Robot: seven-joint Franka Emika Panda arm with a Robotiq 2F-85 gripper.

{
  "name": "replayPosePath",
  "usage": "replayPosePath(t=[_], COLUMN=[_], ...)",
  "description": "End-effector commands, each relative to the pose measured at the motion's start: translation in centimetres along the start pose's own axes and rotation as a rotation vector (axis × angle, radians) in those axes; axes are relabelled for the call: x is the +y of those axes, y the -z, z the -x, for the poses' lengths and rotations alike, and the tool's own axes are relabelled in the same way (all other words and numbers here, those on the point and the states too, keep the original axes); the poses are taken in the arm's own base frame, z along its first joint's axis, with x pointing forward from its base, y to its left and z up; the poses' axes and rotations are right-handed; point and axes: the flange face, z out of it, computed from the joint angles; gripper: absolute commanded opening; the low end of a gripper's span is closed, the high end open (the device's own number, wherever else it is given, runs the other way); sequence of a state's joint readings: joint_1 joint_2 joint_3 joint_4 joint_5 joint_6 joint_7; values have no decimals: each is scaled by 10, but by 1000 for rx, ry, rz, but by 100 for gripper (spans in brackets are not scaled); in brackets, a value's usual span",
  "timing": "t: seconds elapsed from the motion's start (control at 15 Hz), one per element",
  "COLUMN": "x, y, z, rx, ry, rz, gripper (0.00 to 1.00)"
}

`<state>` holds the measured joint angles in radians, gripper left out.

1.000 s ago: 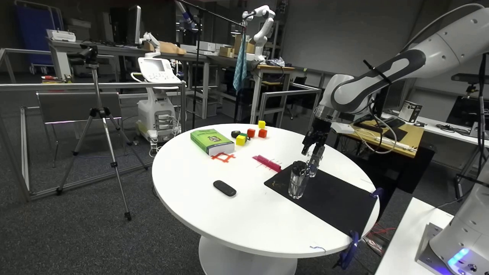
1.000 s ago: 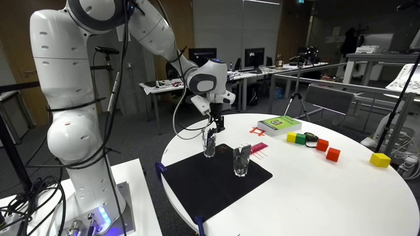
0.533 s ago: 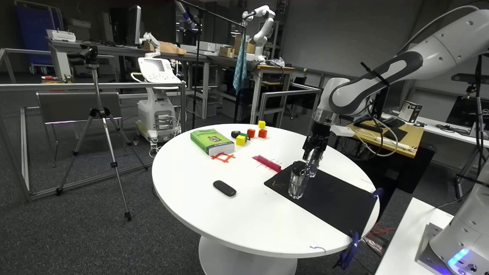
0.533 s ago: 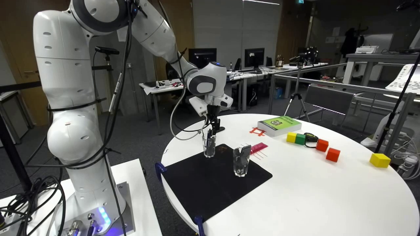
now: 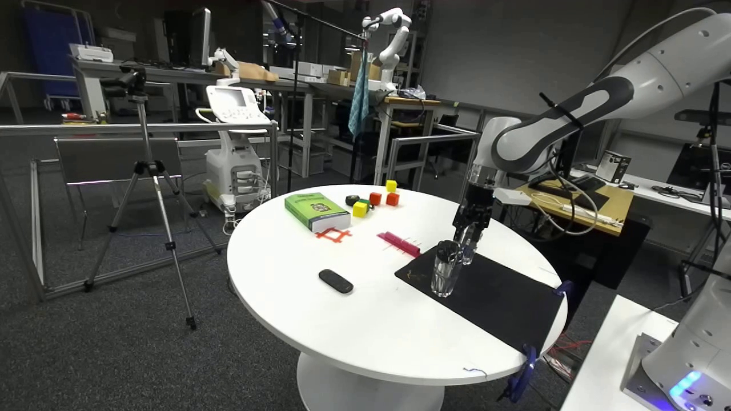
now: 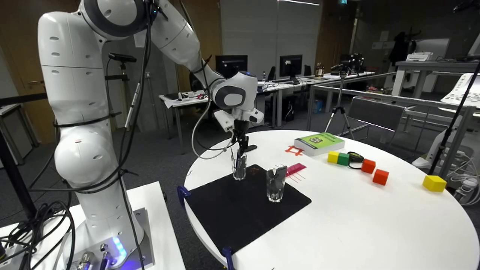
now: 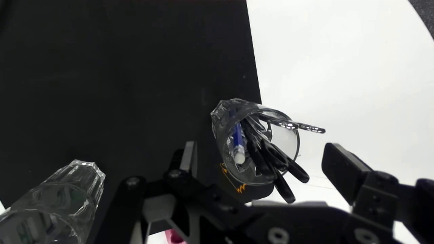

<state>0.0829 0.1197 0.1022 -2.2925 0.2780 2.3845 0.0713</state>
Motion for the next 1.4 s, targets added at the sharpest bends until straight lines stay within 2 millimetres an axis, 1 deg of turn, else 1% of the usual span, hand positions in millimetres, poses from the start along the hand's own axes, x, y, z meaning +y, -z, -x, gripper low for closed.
replayPosePath(t=[0.0,0.6,0.8,0.87,0.93,1.0,1.2,1.33], x=[-2,1,2,3,3,3,5,5], y=[7,8,8,8,8,8,8,7], z=[0,2,4,4,4,5,6,6], rx=[-2,-7,-12,-14,-17,-20,-27,-28], ry=[-16,-25,-25,-25,-25,-25,-22,-19], rz=[31,74,75,77,79,82,93,104], gripper=[100,100,95,89,70,64,41,27])
